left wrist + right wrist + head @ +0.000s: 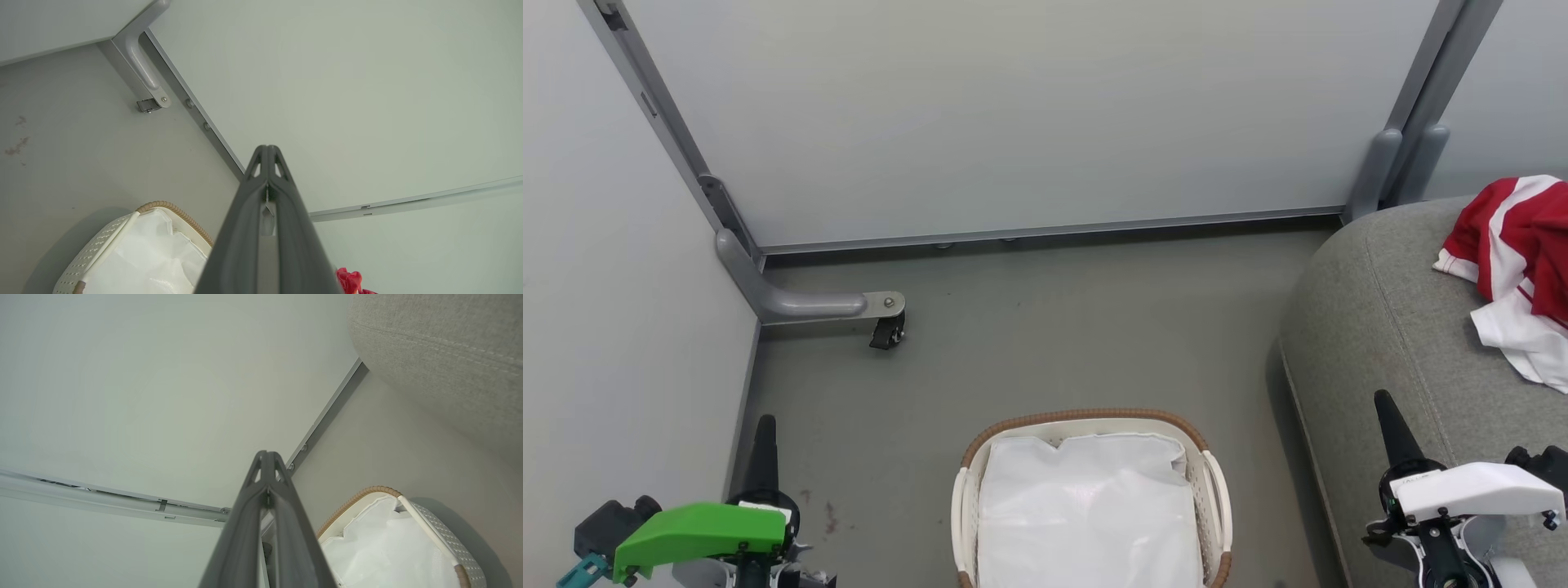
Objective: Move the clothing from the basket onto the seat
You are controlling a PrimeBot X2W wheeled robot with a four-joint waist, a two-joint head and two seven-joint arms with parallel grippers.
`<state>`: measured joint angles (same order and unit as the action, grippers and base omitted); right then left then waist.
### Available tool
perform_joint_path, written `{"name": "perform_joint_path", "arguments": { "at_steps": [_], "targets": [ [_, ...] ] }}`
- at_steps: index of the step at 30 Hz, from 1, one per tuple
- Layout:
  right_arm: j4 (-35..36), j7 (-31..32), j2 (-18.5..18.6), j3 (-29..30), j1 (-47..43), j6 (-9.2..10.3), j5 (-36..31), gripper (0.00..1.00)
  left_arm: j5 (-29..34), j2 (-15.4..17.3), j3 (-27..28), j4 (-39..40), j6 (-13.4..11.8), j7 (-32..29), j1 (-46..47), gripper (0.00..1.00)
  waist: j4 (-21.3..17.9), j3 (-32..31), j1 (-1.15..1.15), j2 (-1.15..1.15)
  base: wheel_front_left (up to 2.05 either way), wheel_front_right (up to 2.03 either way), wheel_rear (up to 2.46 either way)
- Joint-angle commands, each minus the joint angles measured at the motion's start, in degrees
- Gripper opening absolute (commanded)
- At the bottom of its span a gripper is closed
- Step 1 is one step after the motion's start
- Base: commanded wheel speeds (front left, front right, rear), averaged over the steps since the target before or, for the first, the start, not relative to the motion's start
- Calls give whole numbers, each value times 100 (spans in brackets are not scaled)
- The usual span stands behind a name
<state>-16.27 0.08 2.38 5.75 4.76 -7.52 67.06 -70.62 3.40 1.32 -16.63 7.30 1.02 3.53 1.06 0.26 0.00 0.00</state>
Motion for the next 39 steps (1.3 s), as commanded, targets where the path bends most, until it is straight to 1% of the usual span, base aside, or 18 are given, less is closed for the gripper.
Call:
{"name": "perform_joint_path", "arguments": {
  "at_steps": [1, 19, 39],
  "targets": [
    [73, 42, 42, 23, 113, 3, 149, 0, -129, 53, 36, 83, 19, -43, 155, 0, -2, 0, 0, 0, 0, 0, 0],
    [140, 286, 51, 47, 133, 3, 1089, 0, -973, 49, 191, 156, 24, -289, 213, 0, -37, -3, 0, 0, 0, 0, 0],
    [198, 515, 61, 72, 157, 3, 1968, 0, -1759, 38, 346, 231, 29, -538, 255, 0, -76, -6, 0, 0, 0, 0, 0]
  ]
}}
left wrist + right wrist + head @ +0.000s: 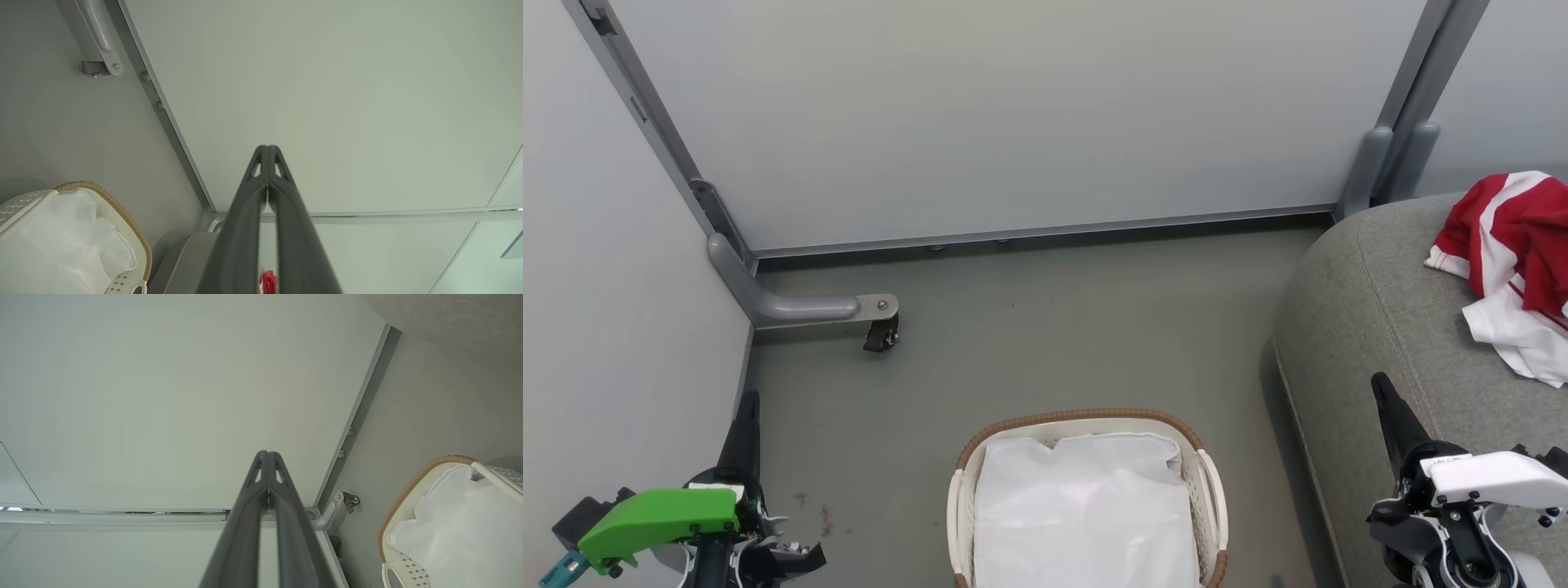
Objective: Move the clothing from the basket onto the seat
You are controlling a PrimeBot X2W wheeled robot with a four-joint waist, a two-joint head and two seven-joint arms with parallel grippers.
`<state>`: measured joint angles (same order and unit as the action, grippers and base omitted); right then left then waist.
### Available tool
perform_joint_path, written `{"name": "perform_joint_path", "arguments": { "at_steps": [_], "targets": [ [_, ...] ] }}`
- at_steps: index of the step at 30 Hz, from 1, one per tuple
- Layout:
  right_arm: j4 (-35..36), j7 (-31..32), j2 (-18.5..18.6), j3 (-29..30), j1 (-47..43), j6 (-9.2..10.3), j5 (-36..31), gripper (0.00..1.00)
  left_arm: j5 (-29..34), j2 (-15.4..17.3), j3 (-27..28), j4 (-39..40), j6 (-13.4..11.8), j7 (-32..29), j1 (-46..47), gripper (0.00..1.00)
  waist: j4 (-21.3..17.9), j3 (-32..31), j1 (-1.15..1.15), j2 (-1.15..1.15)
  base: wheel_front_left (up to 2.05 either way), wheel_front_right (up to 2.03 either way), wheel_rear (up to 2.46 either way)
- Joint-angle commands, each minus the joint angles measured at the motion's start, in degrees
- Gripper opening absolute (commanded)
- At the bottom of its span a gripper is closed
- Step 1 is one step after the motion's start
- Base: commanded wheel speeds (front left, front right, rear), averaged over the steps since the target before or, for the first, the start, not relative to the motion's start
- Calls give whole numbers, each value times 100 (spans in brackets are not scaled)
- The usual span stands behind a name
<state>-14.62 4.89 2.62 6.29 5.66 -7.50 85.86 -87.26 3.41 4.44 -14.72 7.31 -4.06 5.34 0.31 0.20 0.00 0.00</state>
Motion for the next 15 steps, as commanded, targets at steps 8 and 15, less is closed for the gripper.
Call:
{"name": "perform_joint_path", "arguments": {
  "at_steps": [8, 15],
  "targets": [
    [55, 114, 40, 26, 73, 1, 404, 0, -372, 32, 85, 66, 30, -117, 108, 0, -16, -1, 0, 0, 0, 0, 0],
    [75, 179, 43, 33, 81, 1, 661, 0, -598, 28, 135, 83, 31, -193, 121, 0, -30, -2, 0, 0, 0, 0, 0]
  ]
}}
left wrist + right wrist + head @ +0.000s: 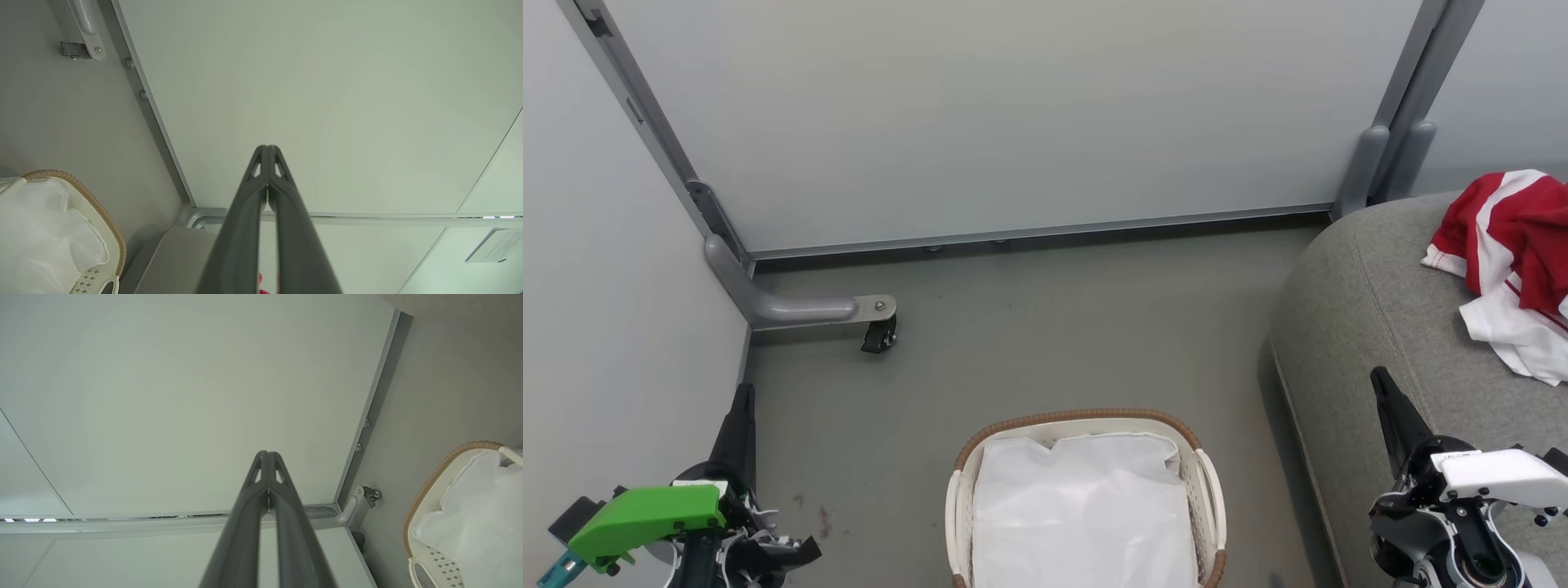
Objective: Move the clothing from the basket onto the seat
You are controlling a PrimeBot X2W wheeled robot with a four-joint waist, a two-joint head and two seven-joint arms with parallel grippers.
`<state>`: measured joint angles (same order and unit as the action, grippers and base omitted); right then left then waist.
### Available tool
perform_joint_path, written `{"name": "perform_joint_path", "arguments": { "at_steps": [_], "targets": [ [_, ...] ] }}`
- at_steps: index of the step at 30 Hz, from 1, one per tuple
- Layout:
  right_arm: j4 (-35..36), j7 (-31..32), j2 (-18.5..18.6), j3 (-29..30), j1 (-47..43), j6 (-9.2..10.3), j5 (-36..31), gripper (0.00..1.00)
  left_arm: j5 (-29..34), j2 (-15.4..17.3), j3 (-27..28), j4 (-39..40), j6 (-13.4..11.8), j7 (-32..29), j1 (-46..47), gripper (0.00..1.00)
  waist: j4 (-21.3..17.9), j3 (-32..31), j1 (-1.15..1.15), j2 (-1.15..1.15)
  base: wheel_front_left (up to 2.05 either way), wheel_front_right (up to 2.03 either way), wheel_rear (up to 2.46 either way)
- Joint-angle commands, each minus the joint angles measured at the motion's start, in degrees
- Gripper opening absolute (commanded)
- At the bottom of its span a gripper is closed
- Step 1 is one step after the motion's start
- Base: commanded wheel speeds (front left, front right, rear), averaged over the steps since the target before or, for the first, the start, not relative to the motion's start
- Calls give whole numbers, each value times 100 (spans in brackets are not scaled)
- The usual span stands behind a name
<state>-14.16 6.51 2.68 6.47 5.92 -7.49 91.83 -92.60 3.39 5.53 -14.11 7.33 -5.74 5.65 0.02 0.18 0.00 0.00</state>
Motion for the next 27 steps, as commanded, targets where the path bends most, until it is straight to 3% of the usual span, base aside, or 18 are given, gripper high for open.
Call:
{"name": "perform_joint_path", "arguments": {
  "at_steps": [1, 27],
  "targets": [
    [29, 23, 37, 16, 55, 0, 81, 0, -79, 29, 31, 21, 28, -25, 90, 0, -2, 0, 0, 0, 0, 0, 0],
    [26, 22, 37, 14, 53, 0, 68, 0, -25, 3, 58, 17, 28, -51, 80, 0, -2, 0, 0, 0, 0, 0, 0]
  ]
}}
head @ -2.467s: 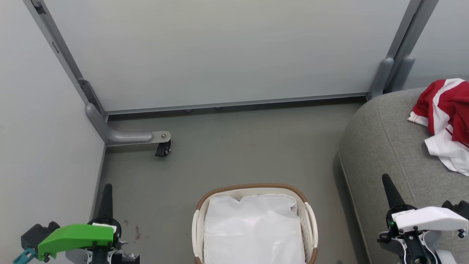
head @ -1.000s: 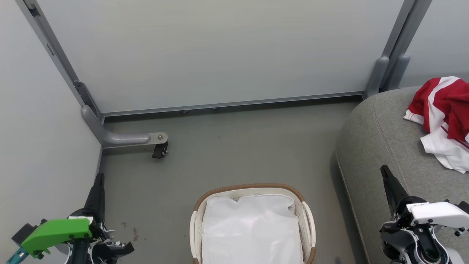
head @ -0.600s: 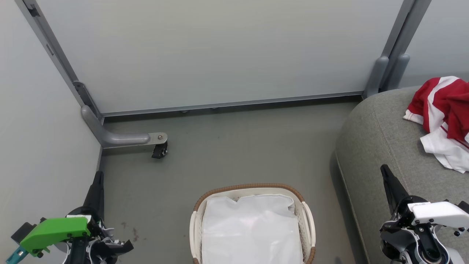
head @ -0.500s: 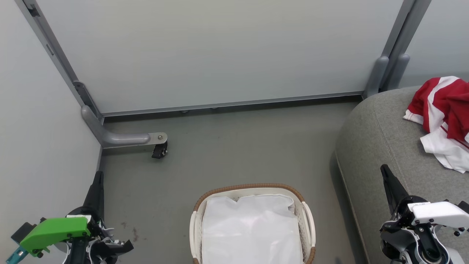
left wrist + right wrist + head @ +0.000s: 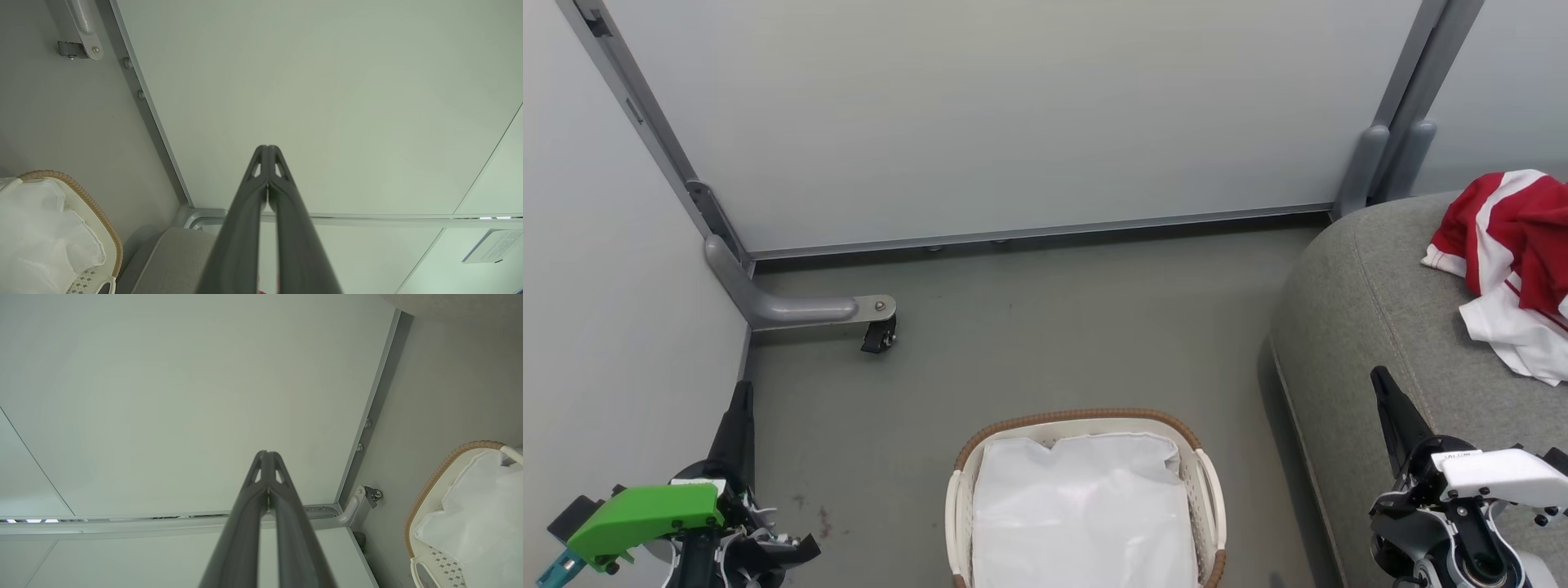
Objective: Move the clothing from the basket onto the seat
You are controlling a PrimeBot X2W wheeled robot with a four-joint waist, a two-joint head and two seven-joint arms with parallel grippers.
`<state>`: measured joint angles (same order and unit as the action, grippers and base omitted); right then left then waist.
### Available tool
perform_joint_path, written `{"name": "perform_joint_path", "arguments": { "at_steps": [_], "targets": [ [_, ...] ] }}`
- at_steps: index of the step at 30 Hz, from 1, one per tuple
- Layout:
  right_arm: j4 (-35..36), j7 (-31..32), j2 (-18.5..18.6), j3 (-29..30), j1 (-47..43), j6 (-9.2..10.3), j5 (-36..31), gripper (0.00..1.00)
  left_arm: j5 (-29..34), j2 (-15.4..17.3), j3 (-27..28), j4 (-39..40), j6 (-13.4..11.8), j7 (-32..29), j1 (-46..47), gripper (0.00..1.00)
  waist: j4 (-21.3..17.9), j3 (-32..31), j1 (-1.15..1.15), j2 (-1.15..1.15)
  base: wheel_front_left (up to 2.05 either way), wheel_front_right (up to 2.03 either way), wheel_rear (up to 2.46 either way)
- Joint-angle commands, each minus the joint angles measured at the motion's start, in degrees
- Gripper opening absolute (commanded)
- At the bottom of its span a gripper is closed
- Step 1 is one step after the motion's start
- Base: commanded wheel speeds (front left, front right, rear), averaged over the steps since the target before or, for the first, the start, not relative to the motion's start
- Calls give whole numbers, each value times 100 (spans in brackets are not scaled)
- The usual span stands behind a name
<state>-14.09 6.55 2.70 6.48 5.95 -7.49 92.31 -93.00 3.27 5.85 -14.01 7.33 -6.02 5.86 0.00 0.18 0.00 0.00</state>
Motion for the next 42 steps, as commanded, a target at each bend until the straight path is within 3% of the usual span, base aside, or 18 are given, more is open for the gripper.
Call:
{"name": "perform_joint_path", "arguments": {
  "at_steps": [1, 42],
  "targets": [
    [19, 18, 34, 13, 49, 0, 19, 0, 16, 14, 27, 7, 28, -24, 59, 0, 0, 0, 0, 0, 0, 0, 0],
    [18, 17, 35, 12, 49, 0, 20, 0, 41, -11, 55, 6, 29, -35, 63, 0, 0, 0, 0, 0, 0, 0, 0]
  ]
}}
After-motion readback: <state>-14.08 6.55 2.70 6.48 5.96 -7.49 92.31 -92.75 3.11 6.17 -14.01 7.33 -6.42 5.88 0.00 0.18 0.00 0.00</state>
